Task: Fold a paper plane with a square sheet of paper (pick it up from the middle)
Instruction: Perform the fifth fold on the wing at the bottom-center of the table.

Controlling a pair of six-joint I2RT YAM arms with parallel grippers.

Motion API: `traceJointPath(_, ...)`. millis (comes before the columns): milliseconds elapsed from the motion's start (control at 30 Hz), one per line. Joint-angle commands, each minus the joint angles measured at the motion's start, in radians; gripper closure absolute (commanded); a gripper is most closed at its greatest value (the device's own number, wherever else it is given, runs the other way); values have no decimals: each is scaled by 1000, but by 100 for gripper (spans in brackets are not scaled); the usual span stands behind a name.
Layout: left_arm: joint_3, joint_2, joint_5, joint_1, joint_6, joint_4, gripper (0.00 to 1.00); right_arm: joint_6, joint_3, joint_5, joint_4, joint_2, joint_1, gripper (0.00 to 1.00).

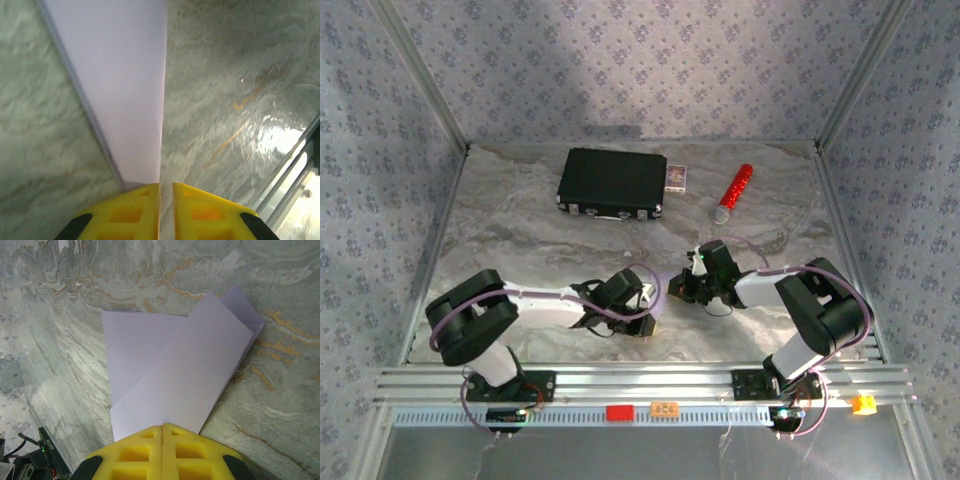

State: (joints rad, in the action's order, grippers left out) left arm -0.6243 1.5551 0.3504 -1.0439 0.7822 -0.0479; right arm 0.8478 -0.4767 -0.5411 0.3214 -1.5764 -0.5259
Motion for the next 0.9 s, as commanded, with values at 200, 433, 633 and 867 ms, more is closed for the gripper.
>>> traceJointPath(200, 20, -218, -74, 83, 1, 72, 83, -46, -61, 95, -121, 59, -5, 94)
traceJointPath(433, 22, -250, -32, 206, -8, 82, 79, -18, -95, 196, -291, 161, -32, 90)
traceJointPath(633, 31, -245, -2, 269, 41, 80, 76, 71, -86, 282, -367, 240, -89, 88)
traceJointPath(867, 35, -198, 38, 305, 73, 40, 74, 142, -2, 358, -399, 390, -139, 85)
